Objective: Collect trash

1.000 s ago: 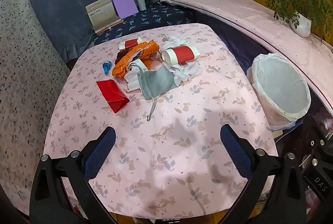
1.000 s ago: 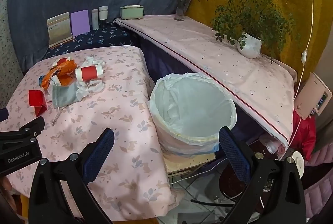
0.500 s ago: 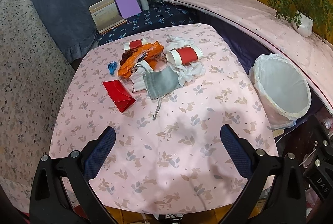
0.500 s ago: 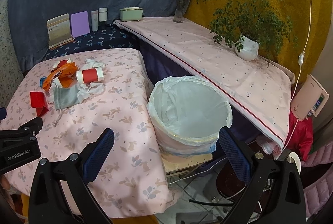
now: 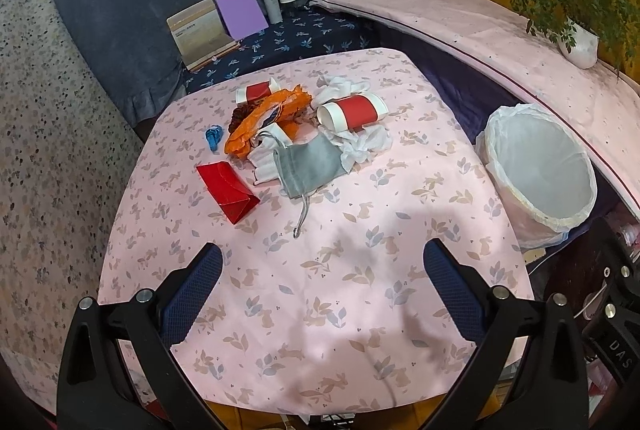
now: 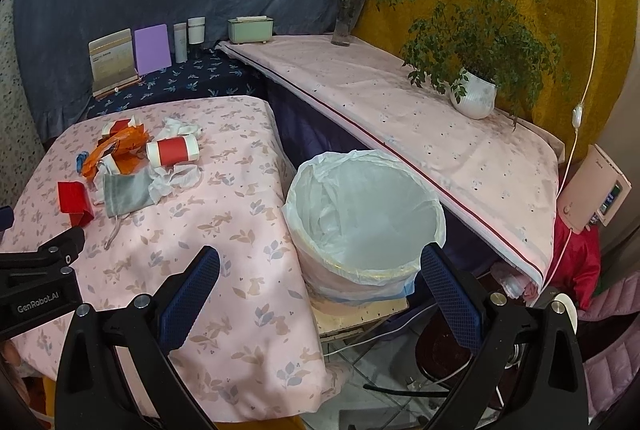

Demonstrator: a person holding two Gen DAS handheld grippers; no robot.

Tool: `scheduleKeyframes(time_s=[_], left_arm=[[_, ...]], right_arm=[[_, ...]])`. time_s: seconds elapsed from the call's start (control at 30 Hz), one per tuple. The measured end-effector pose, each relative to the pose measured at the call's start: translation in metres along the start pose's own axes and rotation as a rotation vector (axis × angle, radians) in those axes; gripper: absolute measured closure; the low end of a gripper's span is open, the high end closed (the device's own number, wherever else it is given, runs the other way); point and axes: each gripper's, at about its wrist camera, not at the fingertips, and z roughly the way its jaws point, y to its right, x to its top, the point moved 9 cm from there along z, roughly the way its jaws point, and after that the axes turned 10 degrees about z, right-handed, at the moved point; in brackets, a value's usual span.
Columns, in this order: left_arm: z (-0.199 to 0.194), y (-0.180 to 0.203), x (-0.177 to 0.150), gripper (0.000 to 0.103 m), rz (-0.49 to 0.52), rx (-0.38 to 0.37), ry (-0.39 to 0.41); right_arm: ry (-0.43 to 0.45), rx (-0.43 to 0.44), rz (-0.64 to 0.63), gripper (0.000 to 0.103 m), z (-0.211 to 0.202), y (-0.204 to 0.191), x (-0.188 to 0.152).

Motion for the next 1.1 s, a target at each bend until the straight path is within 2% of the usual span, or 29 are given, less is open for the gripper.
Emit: scheduleKeyframes(time_s=[1.1], left_arm=[[-0.001,-0.009,0.002,0.007,-0.024,0.011,0.001]], right_arm=[[0.004,0.002,-0.019,0.007,0.002,-0.012,0.009]])
